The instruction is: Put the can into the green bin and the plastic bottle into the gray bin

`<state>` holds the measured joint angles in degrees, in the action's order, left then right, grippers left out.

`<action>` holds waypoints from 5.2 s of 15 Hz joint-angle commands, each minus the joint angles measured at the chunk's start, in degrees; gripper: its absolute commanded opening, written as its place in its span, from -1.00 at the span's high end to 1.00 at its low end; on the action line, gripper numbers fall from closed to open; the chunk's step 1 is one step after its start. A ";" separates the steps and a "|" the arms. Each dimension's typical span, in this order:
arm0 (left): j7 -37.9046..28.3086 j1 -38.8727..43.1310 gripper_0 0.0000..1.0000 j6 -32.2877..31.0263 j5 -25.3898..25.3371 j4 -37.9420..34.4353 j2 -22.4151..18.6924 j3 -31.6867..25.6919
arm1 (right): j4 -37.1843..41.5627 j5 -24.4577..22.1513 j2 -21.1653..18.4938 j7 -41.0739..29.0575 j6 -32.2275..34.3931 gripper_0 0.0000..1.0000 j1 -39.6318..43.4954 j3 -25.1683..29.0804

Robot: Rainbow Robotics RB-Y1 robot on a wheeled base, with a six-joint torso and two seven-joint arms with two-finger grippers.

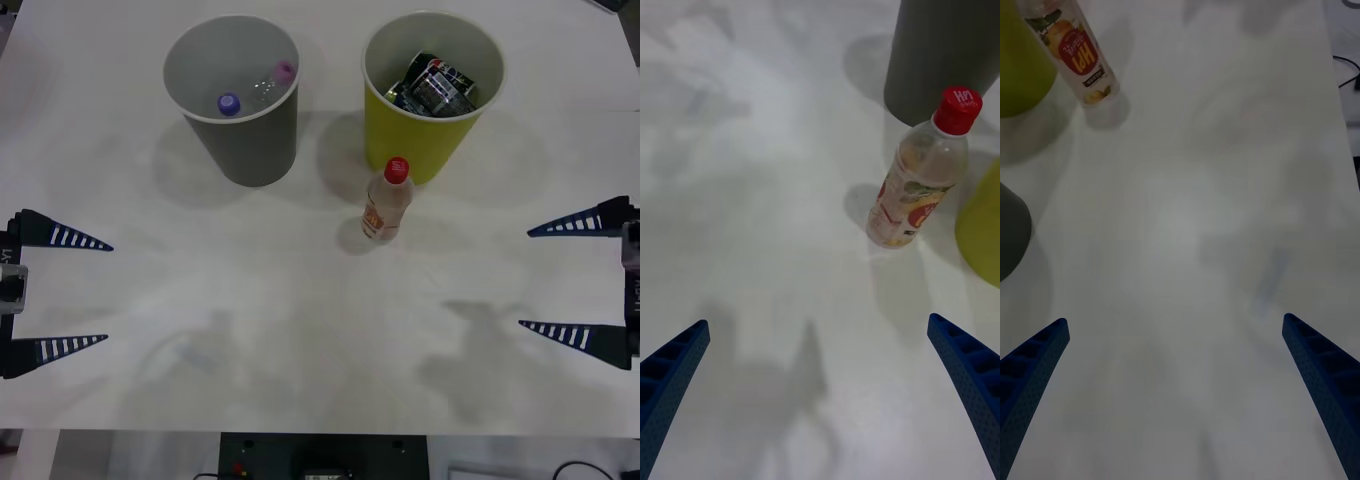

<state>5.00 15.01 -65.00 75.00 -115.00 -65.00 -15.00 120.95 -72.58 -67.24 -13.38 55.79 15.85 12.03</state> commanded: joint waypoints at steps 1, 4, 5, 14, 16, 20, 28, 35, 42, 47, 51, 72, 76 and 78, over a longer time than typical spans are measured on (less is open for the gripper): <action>0.00 -0.01 -0.95 0.00 0.00 0.00 0.00 0.00 | 1.48 -0.02 -3.07 -3.59 -7.45 -1.00 0.32 -4.47; 0.00 -0.01 -0.96 0.00 0.00 0.00 0.00 0.00 | 3.06 -0.02 -6.41 -6.14 -17.03 -1.00 0.32 -10.53; 0.00 -0.01 -0.96 0.00 0.00 0.00 0.00 0.00 | 4.03 -0.02 -8.25 -6.57 -22.13 -1.00 0.23 -13.61; 0.00 -0.01 -0.95 0.00 0.00 0.00 0.00 0.00 | 8.60 4.38 -17.39 -8.24 -59.22 -1.00 -11.99 -47.36; 0.00 -0.01 -0.96 0.00 0.00 0.00 0.00 0.00 | 8.51 4.90 -17.04 -8.86 -68.45 -1.00 -20.07 -59.57; 0.00 -0.01 -0.96 0.00 0.00 0.00 0.00 0.00 | 6.84 5.61 -13.26 -10.53 -86.64 -1.00 -36.95 -83.66; 0.00 -0.01 -0.96 0.00 0.00 0.00 0.00 0.00 | -8.36 -3.62 0.62 -26.35 -101.06 -1.00 -45.47 -96.31; 0.00 -0.01 -0.96 0.00 0.00 0.00 0.00 0.00 | -17.59 -4.85 8.88 -28.90 -105.01 -1.00 -46.88 -96.31; 0.00 -0.01 -0.95 0.00 0.00 0.00 0.00 0.00 | -29.63 -4.85 18.90 -29.78 -108.53 -1.00 -49.87 -96.40; 0.00 -0.01 -0.96 0.00 0.00 0.00 0.00 0.00 | -39.21 -4.85 25.85 -30.13 -109.14 -1.00 -52.15 -95.35; 0.00 -0.01 -0.96 0.00 0.00 0.00 0.00 0.00 | -44.04 -4.76 29.89 -30.13 -109.14 -1.00 -53.38 -94.03; 0.00 -0.01 -0.96 0.00 0.00 0.00 0.00 0.00 | -37.45 -5.64 25.14 -28.72 -104.66 1.00 -55.05 -92.97; 0.00 -0.01 -0.96 0.00 0.00 0.00 0.00 0.00 | -28.40 -8.89 16.62 -27.58 -94.11 1.00 -54.00 -89.98; 0.00 -0.01 -0.96 0.00 0.00 0.00 0.00 0.00 | -24.62 -13.03 12.22 -26.97 -84.62 1.00 -51.89 -85.41</action>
<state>5.00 15.00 -65.00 75.00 -115.00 -65.00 -15.00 94.97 -84.02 -53.37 -40.51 -32.38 -36.95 -75.22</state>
